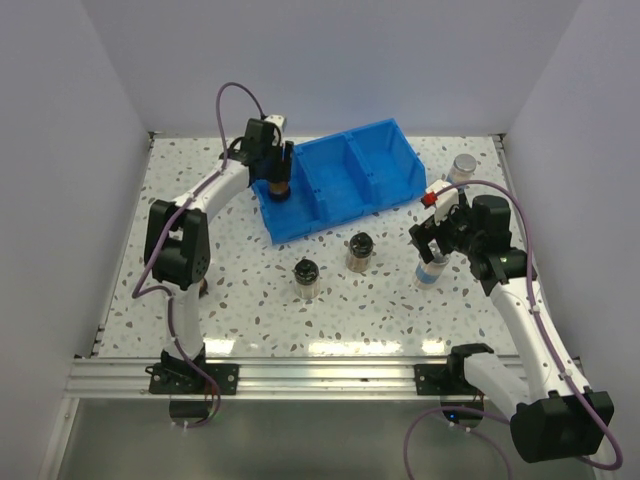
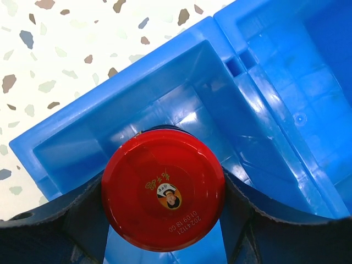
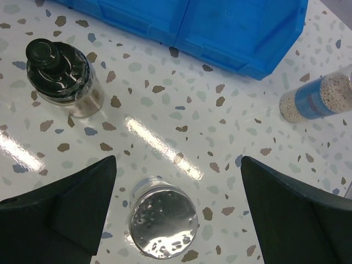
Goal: Organize the condiment bottles
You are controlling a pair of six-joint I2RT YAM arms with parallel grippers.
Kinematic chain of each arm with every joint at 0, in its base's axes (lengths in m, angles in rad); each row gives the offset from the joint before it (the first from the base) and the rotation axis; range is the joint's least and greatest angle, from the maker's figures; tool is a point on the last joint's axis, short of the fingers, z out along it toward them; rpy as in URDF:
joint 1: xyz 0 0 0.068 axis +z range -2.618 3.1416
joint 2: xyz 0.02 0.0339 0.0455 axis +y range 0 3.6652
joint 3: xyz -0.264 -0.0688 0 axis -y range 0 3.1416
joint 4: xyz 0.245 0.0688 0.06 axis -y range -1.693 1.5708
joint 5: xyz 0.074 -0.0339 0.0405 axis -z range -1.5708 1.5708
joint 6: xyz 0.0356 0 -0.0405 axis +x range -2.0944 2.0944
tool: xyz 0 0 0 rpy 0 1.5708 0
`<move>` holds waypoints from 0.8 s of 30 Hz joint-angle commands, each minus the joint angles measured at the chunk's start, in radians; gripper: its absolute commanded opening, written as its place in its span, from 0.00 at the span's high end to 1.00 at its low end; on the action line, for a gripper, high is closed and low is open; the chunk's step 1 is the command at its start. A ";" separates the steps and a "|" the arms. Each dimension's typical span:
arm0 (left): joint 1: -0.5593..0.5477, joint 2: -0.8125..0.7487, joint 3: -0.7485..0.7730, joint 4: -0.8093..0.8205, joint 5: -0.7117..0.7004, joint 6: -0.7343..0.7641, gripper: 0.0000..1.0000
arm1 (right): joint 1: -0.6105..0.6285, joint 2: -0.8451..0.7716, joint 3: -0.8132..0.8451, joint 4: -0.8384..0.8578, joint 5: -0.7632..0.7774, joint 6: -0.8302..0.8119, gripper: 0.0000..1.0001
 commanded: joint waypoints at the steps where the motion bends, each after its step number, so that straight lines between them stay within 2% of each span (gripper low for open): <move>1: -0.009 -0.073 -0.001 0.158 -0.015 0.015 0.37 | 0.001 -0.007 -0.006 0.030 0.022 -0.015 0.01; 2: -0.011 -0.091 -0.003 0.161 -0.012 0.015 0.29 | 0.003 -0.007 -0.006 0.030 0.023 -0.016 0.01; 5: -0.009 -0.139 -0.013 0.172 -0.001 0.016 0.22 | 0.003 -0.005 -0.006 0.028 0.022 -0.016 0.01; 13: -0.011 -0.356 -0.134 0.218 -0.004 0.005 0.14 | 0.001 -0.007 -0.006 0.028 0.017 -0.021 0.01; 16: -0.011 -0.510 -0.268 0.227 -0.027 -0.034 0.10 | 0.003 -0.010 -0.007 0.025 0.020 -0.024 0.01; 17: -0.009 -0.610 -0.365 0.230 -0.038 -0.047 0.03 | 0.001 -0.011 -0.006 0.027 0.019 -0.025 0.02; 18: -0.009 -0.665 -0.416 0.239 -0.068 -0.077 0.00 | 0.001 -0.011 -0.007 0.025 0.020 -0.025 0.01; 20: -0.003 -0.817 -0.545 0.218 -0.111 -0.116 0.00 | 0.001 -0.014 -0.007 0.024 0.014 -0.027 0.01; 23: 0.008 -0.983 -0.643 0.071 -0.226 -0.238 0.00 | 0.001 -0.014 -0.007 0.022 0.003 -0.024 0.01; 24: 0.008 -1.018 -0.661 -0.027 -0.292 -0.310 0.00 | 0.003 -0.016 -0.006 0.024 -0.001 -0.022 0.01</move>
